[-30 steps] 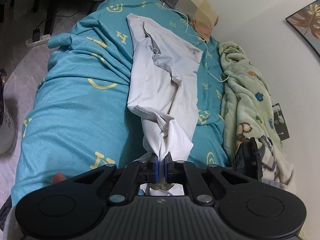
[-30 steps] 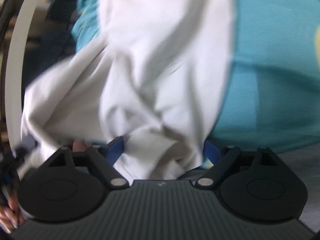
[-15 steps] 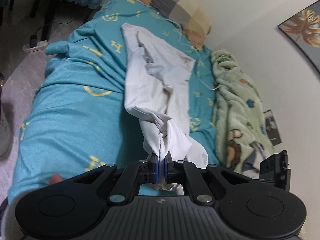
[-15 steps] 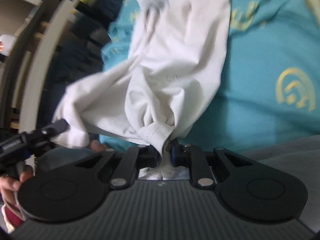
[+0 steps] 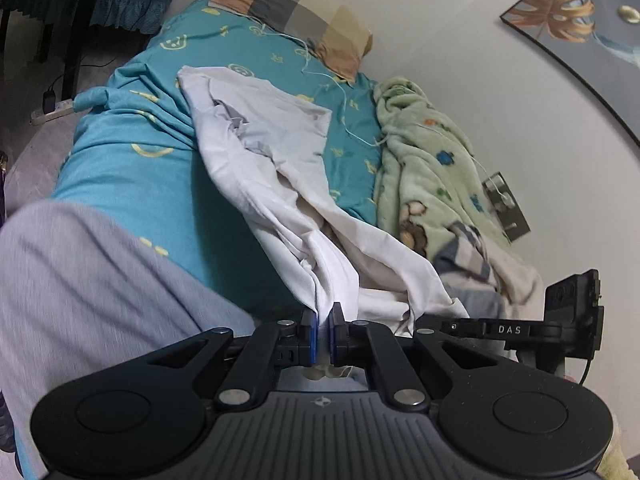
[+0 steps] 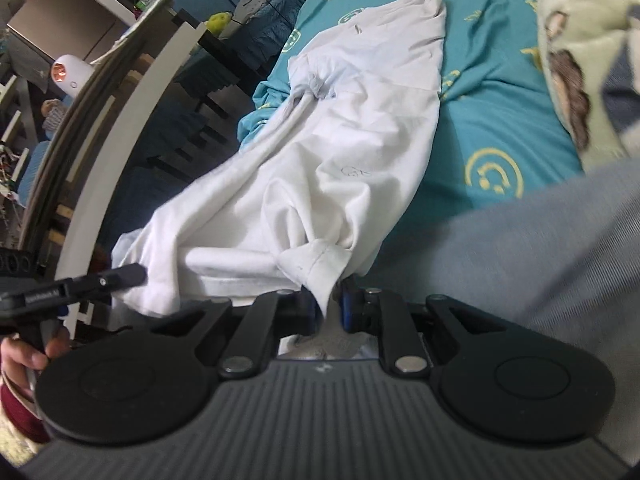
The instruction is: Fold clothes
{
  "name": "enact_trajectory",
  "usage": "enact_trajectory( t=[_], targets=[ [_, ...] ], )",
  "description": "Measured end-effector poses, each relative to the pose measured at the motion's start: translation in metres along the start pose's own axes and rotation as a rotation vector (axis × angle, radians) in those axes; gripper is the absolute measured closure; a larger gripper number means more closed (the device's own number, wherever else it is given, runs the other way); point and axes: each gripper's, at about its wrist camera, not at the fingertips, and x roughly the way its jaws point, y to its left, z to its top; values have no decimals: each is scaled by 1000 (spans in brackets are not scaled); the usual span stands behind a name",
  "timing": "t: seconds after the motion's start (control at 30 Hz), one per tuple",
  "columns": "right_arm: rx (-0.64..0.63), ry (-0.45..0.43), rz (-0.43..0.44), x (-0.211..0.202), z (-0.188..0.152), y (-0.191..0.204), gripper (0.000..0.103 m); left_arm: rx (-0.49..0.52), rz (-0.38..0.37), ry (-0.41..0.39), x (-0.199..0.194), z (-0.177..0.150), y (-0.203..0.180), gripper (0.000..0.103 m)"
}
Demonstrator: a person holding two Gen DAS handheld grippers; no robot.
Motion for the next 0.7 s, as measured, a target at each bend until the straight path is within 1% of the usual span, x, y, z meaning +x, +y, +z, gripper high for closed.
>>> enact_trajectory(
  t=[0.03, 0.13, 0.3, 0.4, 0.5, 0.63, 0.7],
  targets=[
    [6, -11, 1, 2, 10, -1, 88, -2, -7, -8, -2, -3, -3, 97],
    [25, -44, 6, 10, 39, -3, 88, 11, -20, -55, -2, 11, -14, 97],
    [56, -99, 12, 22, 87, -8, 88, 43, 15, -137, 18, 64, -27, 97],
    [74, -132, 17, 29, 116, -10, 88, 42, 32, -182, 42, 108, -26, 97],
    [92, -163, 20, 37, 145, -13, 88, 36, 48, -213, 71, 148, -18, 97],
    [89, -157, -6, 85, 178, -34, 88, 26, 85, -220, 115, 197, -1, 97],
    [87, -154, -19, 108, 194, -44, 88, 39, 119, -221, 139, 216, 10, 97]
  ],
)
